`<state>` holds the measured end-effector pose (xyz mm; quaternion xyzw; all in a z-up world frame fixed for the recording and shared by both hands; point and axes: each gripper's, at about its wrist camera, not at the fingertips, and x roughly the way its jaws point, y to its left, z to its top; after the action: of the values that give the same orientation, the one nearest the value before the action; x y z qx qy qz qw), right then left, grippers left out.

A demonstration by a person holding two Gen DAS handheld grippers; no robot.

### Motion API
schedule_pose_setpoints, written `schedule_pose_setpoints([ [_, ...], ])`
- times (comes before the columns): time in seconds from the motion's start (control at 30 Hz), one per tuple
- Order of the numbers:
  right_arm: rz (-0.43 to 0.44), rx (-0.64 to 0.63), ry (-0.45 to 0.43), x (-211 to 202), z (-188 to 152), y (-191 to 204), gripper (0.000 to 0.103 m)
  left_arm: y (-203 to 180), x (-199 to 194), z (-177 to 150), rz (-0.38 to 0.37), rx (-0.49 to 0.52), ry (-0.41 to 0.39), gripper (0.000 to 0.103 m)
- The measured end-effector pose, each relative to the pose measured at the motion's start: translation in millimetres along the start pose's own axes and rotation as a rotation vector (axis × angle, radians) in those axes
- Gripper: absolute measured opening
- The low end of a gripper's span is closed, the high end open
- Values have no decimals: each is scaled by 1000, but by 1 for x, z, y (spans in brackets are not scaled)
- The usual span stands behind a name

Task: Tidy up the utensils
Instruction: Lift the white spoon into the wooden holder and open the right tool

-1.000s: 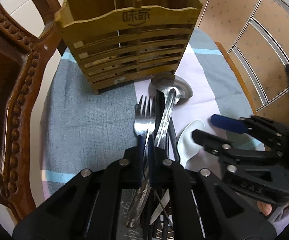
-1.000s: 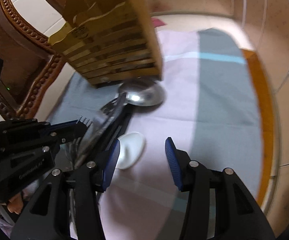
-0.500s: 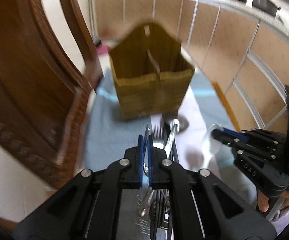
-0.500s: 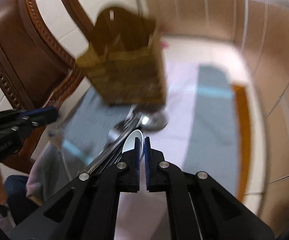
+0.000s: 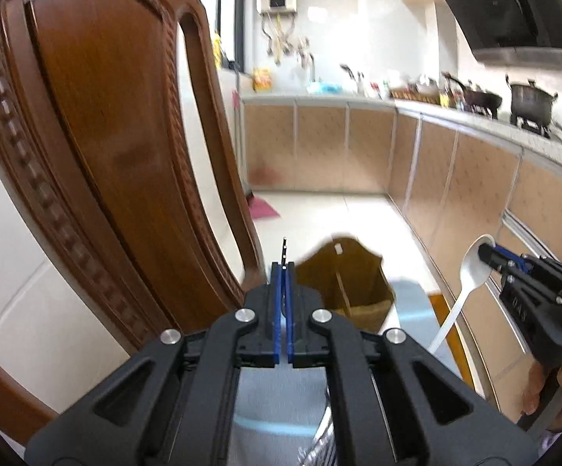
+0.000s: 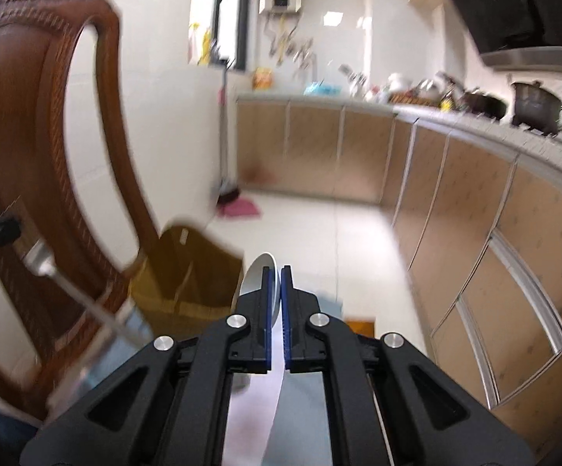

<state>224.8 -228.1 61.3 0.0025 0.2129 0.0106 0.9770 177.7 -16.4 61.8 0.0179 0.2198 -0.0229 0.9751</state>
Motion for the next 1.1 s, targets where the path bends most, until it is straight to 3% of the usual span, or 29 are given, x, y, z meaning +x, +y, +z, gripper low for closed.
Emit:
schedule_pose_setpoints([
  [0.17, -56, 59, -122, 20, 33, 3, 5, 1, -6, 28, 74, -4, -108, 2],
  [0.27, -83, 54, -102, 50, 37, 9, 5, -1, 14, 37, 104, -14, -127, 2],
  [0.5, -102, 54, 2, 121, 3, 20, 5, -5, 87, 23, 112, -21, -51, 2],
  [0.73, -63, -14, 64, 139, -20, 37, 6, -11, 132, 7, 91, -22, 31, 2],
  [0.8, -52, -25, 72, 136, -23, 39, 15, -13, 136, 4, 85, -21, 40, 4],
  [0.87, -40, -30, 69, 129, -24, 40, 43, -15, 134, 4, 99, -11, 29, 7],
  [1.0, -2, -30, 56, 103, -23, 38, 50, -17, 123, 6, 116, 4, 3, 30],
  [1.1, 21, -12, 51, 74, -24, 27, 52, -11, 101, -2, 100, 6, 5, 32],
])
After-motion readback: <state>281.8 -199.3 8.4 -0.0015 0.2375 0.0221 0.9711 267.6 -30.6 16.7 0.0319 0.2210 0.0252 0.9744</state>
